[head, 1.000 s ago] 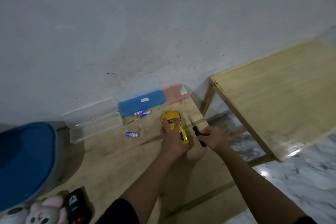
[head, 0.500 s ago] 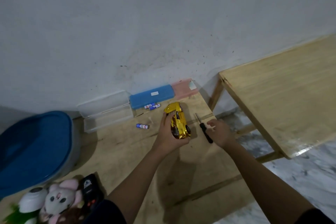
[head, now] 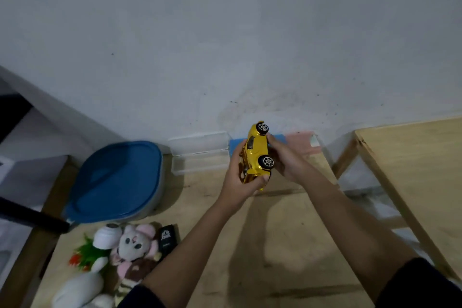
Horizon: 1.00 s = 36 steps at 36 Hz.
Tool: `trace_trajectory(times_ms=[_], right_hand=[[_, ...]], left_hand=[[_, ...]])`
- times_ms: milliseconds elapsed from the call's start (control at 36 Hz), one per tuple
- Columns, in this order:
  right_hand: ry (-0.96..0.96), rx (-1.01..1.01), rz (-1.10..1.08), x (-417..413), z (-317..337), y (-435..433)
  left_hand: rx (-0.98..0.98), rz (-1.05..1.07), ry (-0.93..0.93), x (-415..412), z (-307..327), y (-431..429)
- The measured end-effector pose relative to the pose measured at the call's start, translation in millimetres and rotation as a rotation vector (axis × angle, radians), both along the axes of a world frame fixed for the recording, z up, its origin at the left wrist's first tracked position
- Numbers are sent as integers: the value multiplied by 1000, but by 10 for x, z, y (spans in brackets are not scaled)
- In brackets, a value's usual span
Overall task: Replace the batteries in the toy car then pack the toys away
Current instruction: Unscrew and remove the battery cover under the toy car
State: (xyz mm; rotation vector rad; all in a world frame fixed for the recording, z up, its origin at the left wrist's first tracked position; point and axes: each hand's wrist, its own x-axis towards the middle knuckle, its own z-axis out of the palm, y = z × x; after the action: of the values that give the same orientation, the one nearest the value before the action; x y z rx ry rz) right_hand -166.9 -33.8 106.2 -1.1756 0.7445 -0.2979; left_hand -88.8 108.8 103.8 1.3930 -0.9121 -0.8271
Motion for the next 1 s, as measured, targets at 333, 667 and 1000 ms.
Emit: trace_trajectory(times_ms=[333, 667, 1000], right_hand=[[-85, -32, -32, 246, 287, 59], [27, -323, 0, 116, 511, -126], [25, -445, -43, 165, 722, -65]], left_hand=[[14, -112, 73, 180, 174, 114], [99, -190, -14, 247, 214, 149], [196, -115, -358, 270, 334, 112]])
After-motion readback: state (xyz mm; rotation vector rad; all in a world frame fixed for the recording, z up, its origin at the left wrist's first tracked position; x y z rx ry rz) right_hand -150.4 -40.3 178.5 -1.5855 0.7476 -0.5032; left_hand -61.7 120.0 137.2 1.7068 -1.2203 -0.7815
